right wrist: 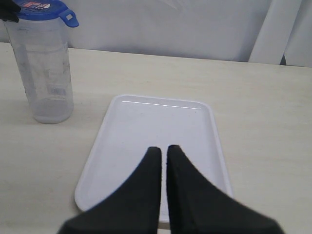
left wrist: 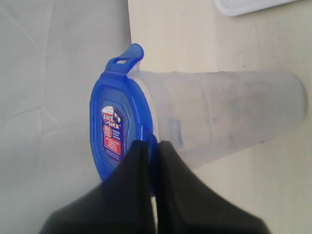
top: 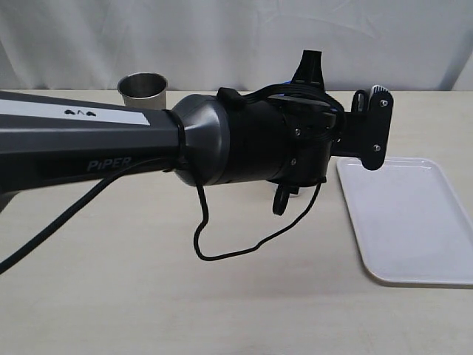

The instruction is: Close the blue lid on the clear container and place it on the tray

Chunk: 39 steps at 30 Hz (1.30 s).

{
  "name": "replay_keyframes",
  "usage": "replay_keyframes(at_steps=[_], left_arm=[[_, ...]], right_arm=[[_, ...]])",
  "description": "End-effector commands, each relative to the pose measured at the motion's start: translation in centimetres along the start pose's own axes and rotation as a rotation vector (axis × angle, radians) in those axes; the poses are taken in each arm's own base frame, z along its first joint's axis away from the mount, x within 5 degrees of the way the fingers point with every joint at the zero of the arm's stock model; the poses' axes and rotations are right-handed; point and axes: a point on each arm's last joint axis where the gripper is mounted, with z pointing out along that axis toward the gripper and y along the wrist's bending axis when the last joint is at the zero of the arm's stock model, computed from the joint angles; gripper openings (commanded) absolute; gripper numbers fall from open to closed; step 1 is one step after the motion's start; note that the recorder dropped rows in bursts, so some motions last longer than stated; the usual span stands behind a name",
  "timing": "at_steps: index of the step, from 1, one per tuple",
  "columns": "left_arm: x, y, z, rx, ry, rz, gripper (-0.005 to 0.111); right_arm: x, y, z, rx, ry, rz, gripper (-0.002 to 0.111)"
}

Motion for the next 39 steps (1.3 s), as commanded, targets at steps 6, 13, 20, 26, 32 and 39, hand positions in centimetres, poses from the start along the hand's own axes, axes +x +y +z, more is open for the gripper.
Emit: replay_keyframes(at_steps=[6, 13, 20, 26, 32, 39], left_arm=[[-0.28, 0.13, -0.59, -0.001, -0.007, -0.037, 0.000], [-0.44, 0.02, -0.69, 0.004, -0.010, -0.044, 0.000], [-0.37, 0.02, -0.69, 0.003, -0.003, -0.044, 0.000], [-0.41, 0.02, -0.69, 0.004, -0.007, -0.044, 0.000], [-0.46, 0.02, -0.69, 0.004, -0.013, -0.044, 0.000], [-0.43, 0.02, -0.69, 0.004, -0.010, -0.044, 0.010]], right_arm=[[0.05, -0.04, 0.00, 0.008, -0.004, -0.001, 0.004], [0.05, -0.04, 0.00, 0.008, -0.004, -0.001, 0.004], [0.05, -0.04, 0.00, 0.008, -0.004, -0.001, 0.004], [0.05, -0.04, 0.00, 0.008, -0.004, -0.001, 0.004], [0.05, -0.04, 0.00, 0.008, -0.004, -0.001, 0.004], [0.05, -0.04, 0.00, 0.008, -0.004, -0.001, 0.004]])
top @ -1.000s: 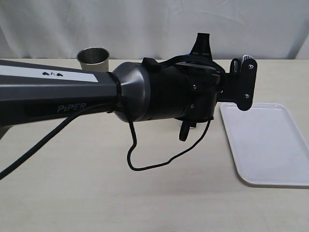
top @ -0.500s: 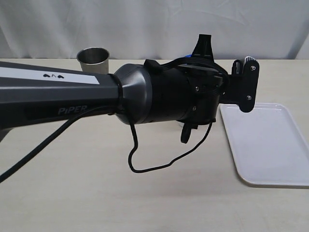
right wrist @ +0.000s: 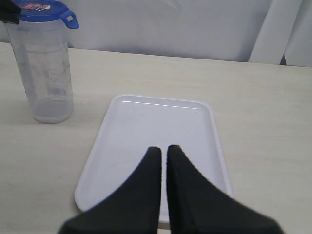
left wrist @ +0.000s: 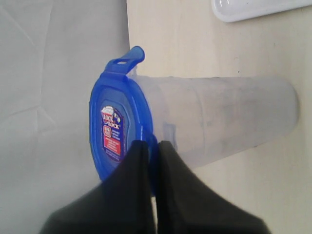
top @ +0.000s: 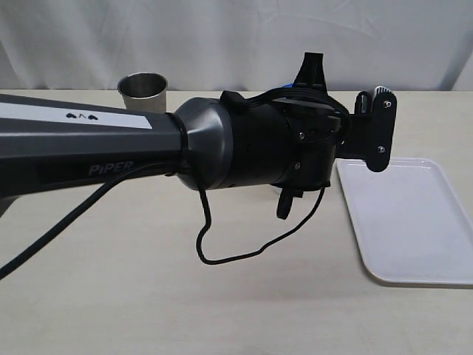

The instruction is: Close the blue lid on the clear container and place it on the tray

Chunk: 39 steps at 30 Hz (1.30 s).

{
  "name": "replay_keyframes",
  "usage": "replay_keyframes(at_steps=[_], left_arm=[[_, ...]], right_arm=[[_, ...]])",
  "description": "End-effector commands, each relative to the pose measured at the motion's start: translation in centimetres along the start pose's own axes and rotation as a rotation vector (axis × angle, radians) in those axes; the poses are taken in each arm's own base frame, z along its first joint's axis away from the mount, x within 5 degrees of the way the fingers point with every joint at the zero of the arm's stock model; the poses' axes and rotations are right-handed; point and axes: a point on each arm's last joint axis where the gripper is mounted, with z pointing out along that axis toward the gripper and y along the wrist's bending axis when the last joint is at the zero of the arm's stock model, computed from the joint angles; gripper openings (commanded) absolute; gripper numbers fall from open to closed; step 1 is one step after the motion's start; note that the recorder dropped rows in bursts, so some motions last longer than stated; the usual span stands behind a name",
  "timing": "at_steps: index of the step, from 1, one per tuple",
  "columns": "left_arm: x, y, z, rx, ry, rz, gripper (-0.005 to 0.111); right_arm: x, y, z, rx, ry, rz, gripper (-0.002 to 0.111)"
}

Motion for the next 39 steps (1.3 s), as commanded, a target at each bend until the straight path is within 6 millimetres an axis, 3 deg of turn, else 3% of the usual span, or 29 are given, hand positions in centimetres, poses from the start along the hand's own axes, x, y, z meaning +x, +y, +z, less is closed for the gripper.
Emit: replay_keyframes(at_steps=[1, 6, 11, 18, 24, 29, 31, 39], left_arm=[[-0.1, 0.2, -0.5, -0.002, -0.009, -0.021, 0.015], [0.1, 0.2, -0.5, -0.002, 0.013, -0.021, 0.039], [0.2, 0.2, -0.5, 0.001, 0.023, -0.038, 0.051], [0.3, 1.1, -1.5, 0.001, 0.013, -0.126, 0.053], [1.0, 4.0, -5.4, 0.066, -0.060, -0.362, 0.053], [3.7, 7.4, -7.5, 0.093, -0.108, -0.577, 0.052], [5.5, 8.2, -7.6, 0.107, -0.129, -0.645, 0.050], [12.1, 7.4, -6.6, 0.089, -0.225, -0.803, 0.008]], right_arm=[[0.0, 0.0, 0.0, 0.008, -0.004, -0.001, 0.004], [0.0, 0.0, 0.0, 0.008, -0.004, -0.001, 0.004], [0.0, 0.0, 0.0, 0.008, -0.004, -0.001, 0.004], [0.0, 0.0, 0.0, 0.008, -0.004, -0.001, 0.004], [0.0, 0.0, 0.0, 0.008, -0.004, -0.001, 0.004], [0.0, 0.0, 0.0, 0.008, -0.004, -0.001, 0.004], [0.0, 0.0, 0.0, 0.008, -0.004, -0.001, 0.004], [0.0, 0.0, 0.0, 0.008, -0.004, -0.001, 0.004]])
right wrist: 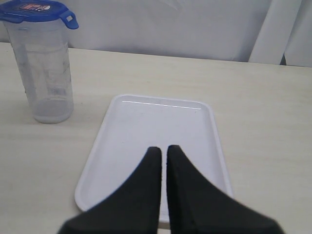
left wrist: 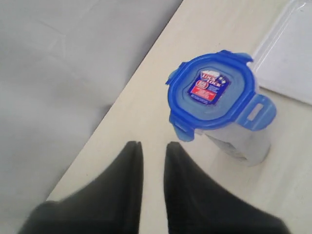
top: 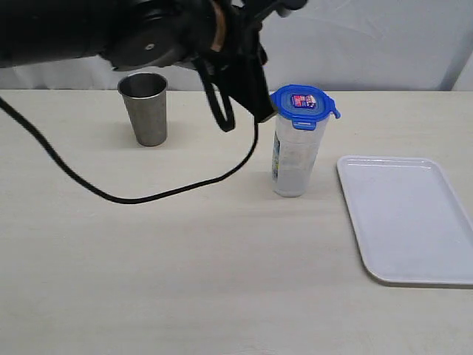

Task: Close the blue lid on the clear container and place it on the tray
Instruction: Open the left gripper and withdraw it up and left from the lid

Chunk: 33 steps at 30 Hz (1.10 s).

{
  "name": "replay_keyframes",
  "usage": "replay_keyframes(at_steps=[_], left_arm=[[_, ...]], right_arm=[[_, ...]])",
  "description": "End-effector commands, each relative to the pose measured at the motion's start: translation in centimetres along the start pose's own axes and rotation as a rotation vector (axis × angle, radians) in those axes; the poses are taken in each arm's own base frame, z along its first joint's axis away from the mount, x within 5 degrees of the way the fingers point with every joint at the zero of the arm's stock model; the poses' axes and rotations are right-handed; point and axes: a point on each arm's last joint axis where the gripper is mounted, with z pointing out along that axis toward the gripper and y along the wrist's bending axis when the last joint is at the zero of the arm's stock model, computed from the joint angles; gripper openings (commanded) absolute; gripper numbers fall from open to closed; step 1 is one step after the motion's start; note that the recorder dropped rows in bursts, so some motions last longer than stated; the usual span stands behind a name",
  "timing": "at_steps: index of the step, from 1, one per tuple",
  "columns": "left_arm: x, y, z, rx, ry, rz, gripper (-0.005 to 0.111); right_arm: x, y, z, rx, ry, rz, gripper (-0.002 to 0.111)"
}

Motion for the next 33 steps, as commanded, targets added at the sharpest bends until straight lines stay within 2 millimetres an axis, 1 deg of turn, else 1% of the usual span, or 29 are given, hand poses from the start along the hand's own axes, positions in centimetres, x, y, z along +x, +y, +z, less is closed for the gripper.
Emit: replay_keyframes(at_steps=[1, 2, 4, 9, 11, 14, 15, 17, 18, 20, 21, 23, 25, 27, 28, 29, 31, 33], left_arm=[[2.5, 1.8, 0.0, 0.001, -0.104, -0.089, 0.003], [3.1, 2.2, 0.3, -0.001, -0.134, -0.116, 0.000], [4.1, 3.2, 0.6, -0.015, -0.188, -0.165, 0.000], [6.5, 4.8, 1.4, -0.049, -0.247, -0.201, 0.000], [6.9, 5.4, 1.4, -0.063, -0.293, -0.203, 0.000], [6.8, 6.3, 1.0, -0.062, -0.475, -0.212, 0.000], [6.8, 6.6, 0.9, -0.021, -0.570, -0.261, 0.000], [7.1, 6.9, 1.0, 0.105, -0.685, -0.291, 0.000], [7.5, 7.2, 0.9, 0.215, -0.769, -0.299, 0.000], [8.4, 8.2, 1.4, 0.334, -0.837, -0.371, 0.000], [9.3, 9.2, 2.1, 0.368, -0.847, -0.414, 0.000], [10.7, 10.5, 3.4, 0.375, -0.793, -0.464, 0.000], [11.9, 11.1, 4.9, 0.356, -0.696, -0.422, 0.000], [12.6, 11.1, 6.5, 0.334, -0.589, -0.363, 0.000], [12.6, 10.8, 7.1, 0.341, -0.558, -0.350, 0.000], [12.5, 10.5, 7.6, 0.349, -0.533, -0.337, 0.000], [11.8, 10.0, 8.3, 0.380, -0.521, -0.314, 0.000], [10.9, 9.7, 8.9, 0.389, -0.497, -0.343, 0.000]], right_arm=[[0.0, 0.0, 0.0, 0.008, -0.004, -0.001, 0.004], [0.0, 0.0, 0.0, 0.008, -0.004, -0.001, 0.004], [0.0, 0.0, 0.0, 0.008, -0.004, -0.001, 0.004], [-0.5, -0.2, 0.0, 0.032, -0.059, -0.066, 0.004], [-0.8, -0.3, 0.0, 0.034, -0.092, -0.067, 0.004], [-1.7, -0.3, -0.2, 0.037, -0.194, -0.051, 0.004], [-2.1, -0.2, -0.3, 0.032, -0.245, -0.011, 0.004], [-2.9, -0.3, -0.5, 0.022, -0.339, 0.085, 0.004], [-3.3, -0.4, -0.7, 0.015, -0.385, 0.155, 0.004], [-3.7, -0.6, -0.8, -0.007, -0.437, 0.335, 0.004], [-3.8, -0.7, -0.9, -0.009, -0.456, 0.383, 0.004], [-4.0, -0.7, -1.0, -0.005, -0.476, 0.382, 0.004], [-4.2, -0.8, -1.1, 0.001, -0.501, 0.370, 0.004], [-4.6, -1.0, -1.4, 0.008, -0.563, 0.387, 0.004], [-4.8, -1.1, -1.5, 0.012, -0.586, 0.387, 0.004], [-4.8, -1.1, -1.3, 0.014, -0.573, 0.387, 0.004], [-5.3, -1.1, -0.9, 0.010, -0.516, 0.402, 0.004], [-6.3, -1.1, -0.2, 0.004, -0.438, 0.418, 0.004]])
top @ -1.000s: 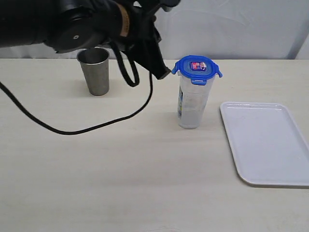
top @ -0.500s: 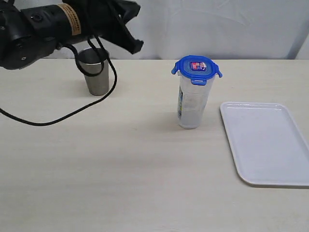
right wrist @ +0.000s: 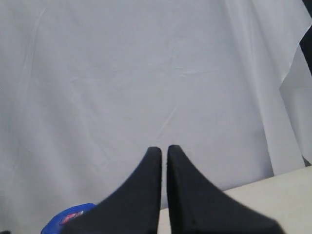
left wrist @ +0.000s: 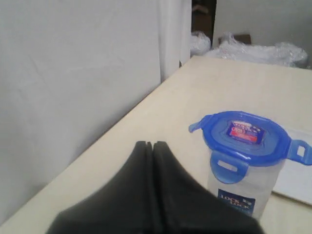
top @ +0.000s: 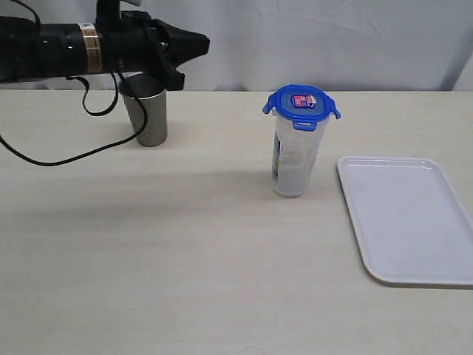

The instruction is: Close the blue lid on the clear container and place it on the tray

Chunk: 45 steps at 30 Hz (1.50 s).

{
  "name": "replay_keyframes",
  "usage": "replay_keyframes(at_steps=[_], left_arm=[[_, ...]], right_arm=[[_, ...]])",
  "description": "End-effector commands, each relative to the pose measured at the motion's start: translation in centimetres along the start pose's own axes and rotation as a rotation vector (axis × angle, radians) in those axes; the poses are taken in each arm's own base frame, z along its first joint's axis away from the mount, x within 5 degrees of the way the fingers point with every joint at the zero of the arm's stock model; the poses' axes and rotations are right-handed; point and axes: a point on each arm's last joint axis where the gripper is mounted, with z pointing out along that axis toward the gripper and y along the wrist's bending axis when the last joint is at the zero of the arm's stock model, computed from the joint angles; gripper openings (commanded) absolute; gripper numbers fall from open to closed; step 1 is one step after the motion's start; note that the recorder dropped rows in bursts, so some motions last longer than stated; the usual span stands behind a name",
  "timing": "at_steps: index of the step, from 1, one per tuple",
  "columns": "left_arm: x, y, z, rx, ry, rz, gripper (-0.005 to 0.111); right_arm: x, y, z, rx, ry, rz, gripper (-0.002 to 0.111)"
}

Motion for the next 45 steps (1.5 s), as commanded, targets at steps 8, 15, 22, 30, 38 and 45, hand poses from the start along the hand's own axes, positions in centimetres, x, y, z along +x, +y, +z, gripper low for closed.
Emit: replay_keyframes(at_steps=[8, 15, 22, 30, 38, 45], left_arm=[[-1.1, -0.5, 5.4, 0.050, 0.202, -0.052, 0.000], [0.2, 0.4, 6.8, 0.043, 0.209, -0.062, 0.000], [2.3, 0.4, 7.7, 0.059, 0.242, -0.034, 0.000], [2.3, 0.2, 7.7, 0.080, 0.238, -0.022, 0.000], [2.2, -0.1, 7.7, 0.113, 0.231, -0.024, 0.000], [2.2, -0.1, 7.7, 0.114, 0.230, -0.014, 0.000]], right_arm=[[-0.4, 1.2, 8.0, 0.070, 0.468, -0.041, 0.004], [3.1, 6.2, 12.7, -0.213, 0.730, -0.226, 0.004], [5.6, 8.3, 13.6, -0.327, 0.820, -0.323, 0.004], [3.2, 9.8, 16.1, -0.378, 0.720, -0.414, 0.004], [1.1, 7.3, 16.9, -0.296, 0.209, -0.187, 0.004], [1.7, 5.3, 16.9, -0.673, 0.224, -0.139, 0.004]])
